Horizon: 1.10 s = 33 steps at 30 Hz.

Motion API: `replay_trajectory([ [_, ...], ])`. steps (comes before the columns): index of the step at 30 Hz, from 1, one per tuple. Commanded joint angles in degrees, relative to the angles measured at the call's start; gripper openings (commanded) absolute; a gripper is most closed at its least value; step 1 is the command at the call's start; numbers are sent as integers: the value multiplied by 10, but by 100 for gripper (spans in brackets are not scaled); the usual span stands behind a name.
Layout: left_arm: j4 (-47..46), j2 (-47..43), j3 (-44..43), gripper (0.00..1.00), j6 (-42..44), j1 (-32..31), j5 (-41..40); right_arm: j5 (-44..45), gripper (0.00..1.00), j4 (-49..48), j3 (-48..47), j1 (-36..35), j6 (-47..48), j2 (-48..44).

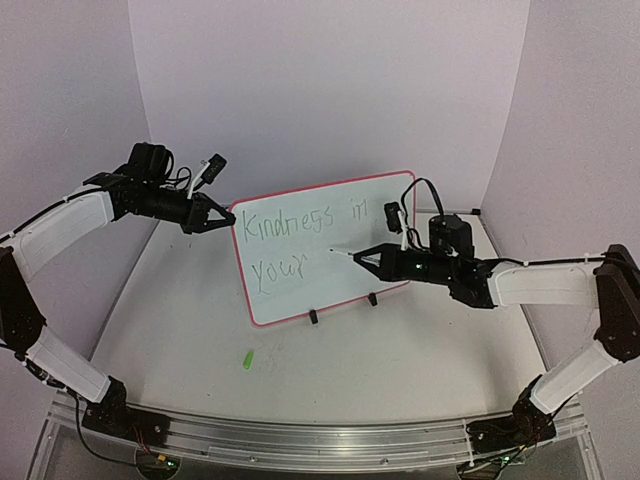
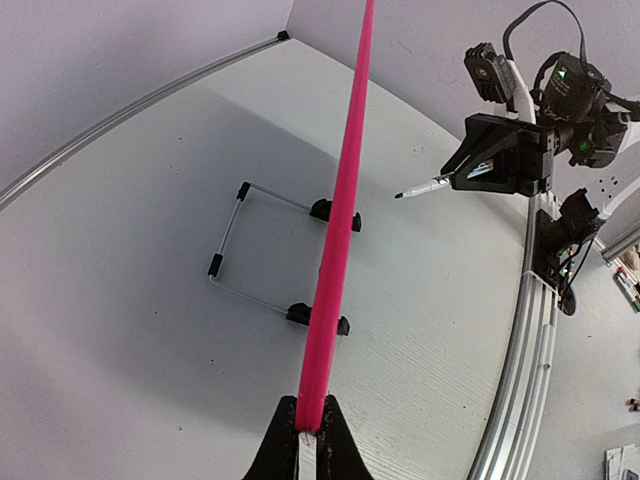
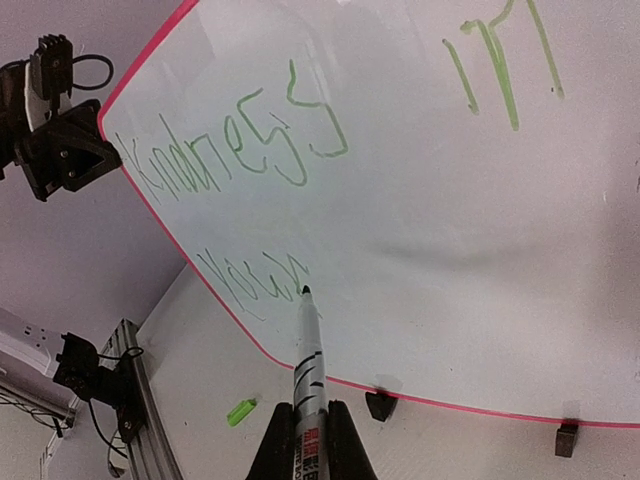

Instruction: Write a sentence on the whiteboard

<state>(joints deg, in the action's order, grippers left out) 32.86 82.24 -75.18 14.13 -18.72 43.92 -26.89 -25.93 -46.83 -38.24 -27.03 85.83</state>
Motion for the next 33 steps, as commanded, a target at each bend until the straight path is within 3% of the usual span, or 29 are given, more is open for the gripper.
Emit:
replay_trajectory([
  [1, -4, -11, -1, 0, 8, -7, 14, -21, 0, -35, -8, 7, 4, 21],
  [23, -1, -9, -1, 0, 8, -7, 13, -76, 0, -86, -76, 42, -3, 103],
  [33, -1, -9, -1, 0, 9, -7, 13, -82, 0, -93, -48, 50, -11, 120],
])
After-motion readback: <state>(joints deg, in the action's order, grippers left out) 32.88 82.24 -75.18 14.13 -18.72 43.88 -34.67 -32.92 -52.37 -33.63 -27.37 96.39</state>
